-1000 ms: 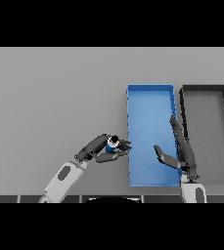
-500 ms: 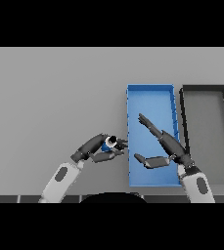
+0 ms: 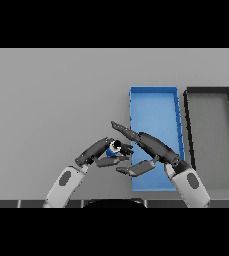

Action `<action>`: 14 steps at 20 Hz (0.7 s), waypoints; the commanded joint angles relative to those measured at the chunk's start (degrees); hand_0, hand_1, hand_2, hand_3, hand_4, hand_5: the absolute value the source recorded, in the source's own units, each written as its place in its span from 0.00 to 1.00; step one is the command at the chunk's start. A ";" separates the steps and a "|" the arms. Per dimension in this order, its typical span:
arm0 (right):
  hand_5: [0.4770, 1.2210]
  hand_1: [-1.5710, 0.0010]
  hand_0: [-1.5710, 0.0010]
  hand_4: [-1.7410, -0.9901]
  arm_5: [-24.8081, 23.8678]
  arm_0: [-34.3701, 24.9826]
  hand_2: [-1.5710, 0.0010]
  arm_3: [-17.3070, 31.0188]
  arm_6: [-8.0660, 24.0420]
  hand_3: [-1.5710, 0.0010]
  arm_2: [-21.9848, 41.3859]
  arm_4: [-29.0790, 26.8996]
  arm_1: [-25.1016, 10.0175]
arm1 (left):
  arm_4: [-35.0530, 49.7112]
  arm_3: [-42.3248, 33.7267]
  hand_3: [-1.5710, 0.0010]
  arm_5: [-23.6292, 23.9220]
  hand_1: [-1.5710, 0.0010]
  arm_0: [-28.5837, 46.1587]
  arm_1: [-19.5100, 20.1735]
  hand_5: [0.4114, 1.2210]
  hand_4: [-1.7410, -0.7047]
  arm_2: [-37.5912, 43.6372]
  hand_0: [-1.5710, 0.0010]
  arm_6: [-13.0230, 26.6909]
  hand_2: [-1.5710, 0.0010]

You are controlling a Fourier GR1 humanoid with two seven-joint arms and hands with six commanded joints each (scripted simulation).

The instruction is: Pick up the blue pipe and place it into the blue bin.

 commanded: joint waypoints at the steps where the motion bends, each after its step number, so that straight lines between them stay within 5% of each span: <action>1: 0.05 1.00 1.00 0.73 0.60 -1.21 1.00 0.74 0.40 1.00 0.53 -0.28 0.40 | 0.22 0.44 0.00 -0.31 0.00 -0.63 -0.70 1.00 0.26 0.24 0.00 -0.12 0.00; 8: 0.05 0.93 0.98 0.69 2.64 -8.63 0.92 7.11 3.92 0.97 2.33 -2.19 4.35 | 1.00 -0.05 0.00 -3.46 0.00 0.62 -1.49 1.00 0.27 1.52 0.00 -1.03 0.00; 9: 0.06 0.85 0.89 0.65 2.78 -9.80 0.84 8.71 4.22 0.91 2.80 -1.54 5.31 | 0.09 0.55 0.00 -3.01 0.00 0.60 -1.68 1.00 0.22 1.61 0.00 0.52 0.00; 11: 0.06 0.58 0.60 0.48 3.30 -10.93 0.58 9.45 3.96 0.68 2.82 -1.53 5.59 | 0.50 0.06 0.27 -3.19 0.00 1.02 -2.16 1.00 0.14 1.99 0.00 3.50 0.03; 14: 0.17 0.30 0.31 0.27 2.92 -11.14 0.30 10.27 2.80 0.43 3.46 -1.34 6.94 | -0.06 1.07 0.22 -3.65 0.00 0.26 -2.71 1.00 0.07 2.74 0.00 1.41 0.01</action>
